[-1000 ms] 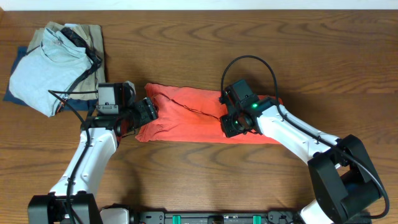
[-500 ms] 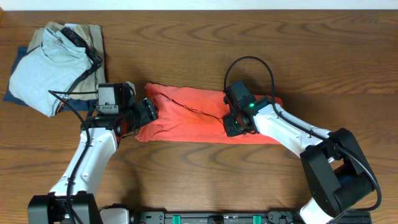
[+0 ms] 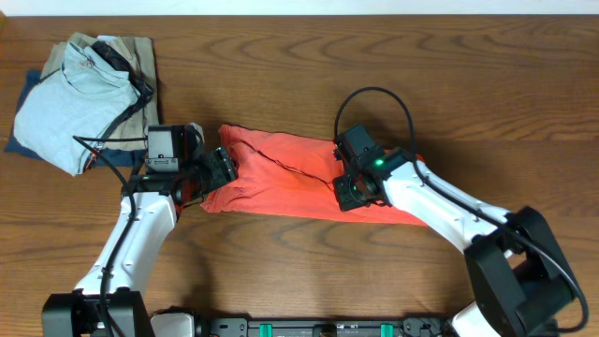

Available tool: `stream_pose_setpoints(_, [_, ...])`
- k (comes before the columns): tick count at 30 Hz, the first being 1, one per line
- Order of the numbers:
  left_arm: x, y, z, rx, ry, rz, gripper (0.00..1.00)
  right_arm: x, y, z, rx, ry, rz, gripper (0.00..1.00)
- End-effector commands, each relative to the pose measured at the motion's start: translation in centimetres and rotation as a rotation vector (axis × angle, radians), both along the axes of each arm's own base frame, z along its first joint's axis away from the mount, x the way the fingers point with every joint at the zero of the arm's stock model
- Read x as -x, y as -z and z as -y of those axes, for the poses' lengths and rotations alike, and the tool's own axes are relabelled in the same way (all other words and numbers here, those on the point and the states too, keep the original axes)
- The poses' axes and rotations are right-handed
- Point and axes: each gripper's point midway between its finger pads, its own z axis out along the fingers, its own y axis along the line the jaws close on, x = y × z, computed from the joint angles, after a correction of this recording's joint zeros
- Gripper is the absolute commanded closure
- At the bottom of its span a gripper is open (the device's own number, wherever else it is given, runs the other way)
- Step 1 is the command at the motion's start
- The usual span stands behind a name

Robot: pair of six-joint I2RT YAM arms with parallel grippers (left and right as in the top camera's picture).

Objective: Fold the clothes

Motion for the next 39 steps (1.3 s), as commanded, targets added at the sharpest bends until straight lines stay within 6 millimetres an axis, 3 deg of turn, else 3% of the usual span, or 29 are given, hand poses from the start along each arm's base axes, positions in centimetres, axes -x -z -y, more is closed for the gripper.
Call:
stream_pose_setpoints(1, [0.2, 0.6, -0.2, -0.009, 0.002, -0.016, 0.23, 0.9, -0.7, -1.2, -0.058, -0.019, -0.022, 0.98])
stream_pose_setpoints(5, [0.2, 0.6, -0.2, -0.009, 0.002, -0.016, 0.23, 1.5, -0.6, -1.4, -0.069, -0.071, -0.040, 0.83])
stream_pose_setpoints(10, [0.2, 0.6, -0.2, -0.009, 0.002, -0.016, 0.23, -0.2, -1.5, 0.2, -0.035, -0.022, 0.018, 0.72])
stream_pose_setpoints(13, [0.2, 0.6, -0.2, -0.009, 0.002, -0.016, 0.23, -2.3, -3.2, 2.2, -0.024, 0.049, 0.091, 0.71])
stream_pose_setpoints(16, [0.2, 0.6, -0.2, -0.009, 0.002, -0.016, 0.23, -4.4, -5.2, 5.7, 0.016, 0.153, 0.180, 0.73])
stream_pose_setpoints(20, [0.2, 0.6, -0.2, -0.009, 0.002, -0.018, 0.23, -5.8, -6.2, 8.6, 0.009, 0.245, 0.208, 0.80])
stream_pose_setpoints(23, [0.2, 0.8, -0.2, -0.009, 0.002, -0.023, 0.23, -5.9, -6.0, 8.1, -0.088, 0.249, 0.166, 0.76])
stream_pose_setpoints(26, [0.2, 0.8, -0.2, -0.009, 0.002, -0.023, 0.23, -5.9, -5.7, 6.7, -0.160, 0.221, 0.138, 0.56])
stream_pose_setpoints(28, [0.2, 0.8, -0.2, -0.009, 0.002, -0.023, 0.23, -5.9, -5.3, 5.7, -0.181, 0.198, 0.127, 0.48])
stream_pose_setpoints(33, [0.3, 0.8, -0.2, -0.009, 0.002, -0.023, 0.23, -6.0, -2.9, 2.8, -0.185, 0.140, 0.106, 0.45])
stream_pose_setpoints(39, [0.3, 0.8, -0.2, -0.009, 0.002, -0.023, 0.23, -6.9, 0.6, 1.0, -0.165, 0.165, 0.099, 0.42])
